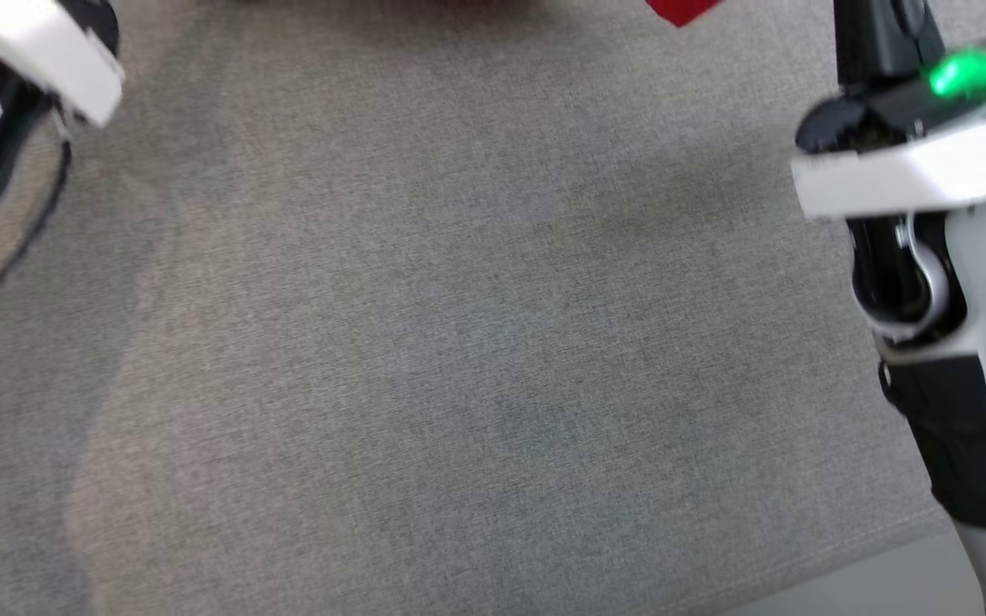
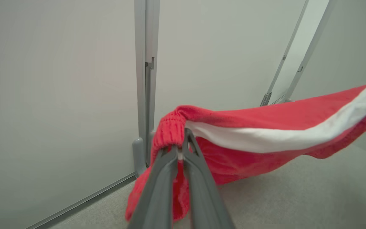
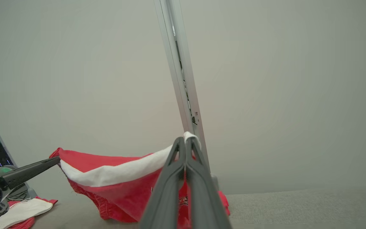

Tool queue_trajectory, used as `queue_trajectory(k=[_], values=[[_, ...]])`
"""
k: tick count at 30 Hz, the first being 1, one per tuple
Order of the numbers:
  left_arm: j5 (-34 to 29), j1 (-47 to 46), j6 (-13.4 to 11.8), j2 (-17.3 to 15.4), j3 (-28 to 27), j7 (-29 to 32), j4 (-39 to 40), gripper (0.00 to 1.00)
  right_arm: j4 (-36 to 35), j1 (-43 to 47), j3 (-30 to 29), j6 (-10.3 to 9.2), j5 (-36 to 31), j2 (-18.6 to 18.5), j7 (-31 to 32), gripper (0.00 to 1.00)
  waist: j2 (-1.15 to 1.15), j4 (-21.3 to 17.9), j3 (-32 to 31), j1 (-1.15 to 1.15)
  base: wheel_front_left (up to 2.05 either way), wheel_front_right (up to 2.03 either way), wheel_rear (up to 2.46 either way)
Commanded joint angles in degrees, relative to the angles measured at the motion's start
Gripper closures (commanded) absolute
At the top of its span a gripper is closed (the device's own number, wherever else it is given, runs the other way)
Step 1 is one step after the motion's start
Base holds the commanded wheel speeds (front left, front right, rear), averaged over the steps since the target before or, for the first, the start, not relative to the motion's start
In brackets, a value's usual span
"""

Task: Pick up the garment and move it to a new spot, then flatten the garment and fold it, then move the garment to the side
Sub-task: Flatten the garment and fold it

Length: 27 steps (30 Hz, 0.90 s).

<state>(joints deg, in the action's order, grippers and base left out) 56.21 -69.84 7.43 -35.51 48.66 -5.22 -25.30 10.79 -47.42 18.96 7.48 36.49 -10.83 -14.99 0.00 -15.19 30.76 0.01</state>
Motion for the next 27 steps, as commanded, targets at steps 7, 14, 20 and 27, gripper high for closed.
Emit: queue_trajectory(k=[7,14,20,27], values=[[3.0,13.0,-0.6,-4.8,3.9,-3.8,10.3,1.0,-7.8,15.7,-2.8,0.02,-1.0,-3.6,-0.3,1.0,0.0,3.6,-5.2,-0.01,0.0,0.0,0.0],[2.0,26.2,-5.6,-4.9,7.2,-7.7,16.9,1.0,-13.1,30.6,-8.3,0.02,-3.2,-3.1,-0.3,1.0,0.0,5.8,-10.3,-0.01,0.0,0.0,0.0],[1.9,38.7,-10.2,-0.8,8.2,-9.7,18.2,1.0,-15.8,42.3,-11.7,0.02,-4.0,-1.2,-0.3,1.0,0.0,6.4,-15.7,-0.01,0.0,0.0,0.0],[-2.5,52.8,-13.8,5.1,1.3,-10.0,20.9,1.0,-18.3,51.7,-13.4,0.02,-3.1,-2.0,-0.3,1.0,0.0,6.3,-22.0,-0.01,0.0,0.0,0.0]])
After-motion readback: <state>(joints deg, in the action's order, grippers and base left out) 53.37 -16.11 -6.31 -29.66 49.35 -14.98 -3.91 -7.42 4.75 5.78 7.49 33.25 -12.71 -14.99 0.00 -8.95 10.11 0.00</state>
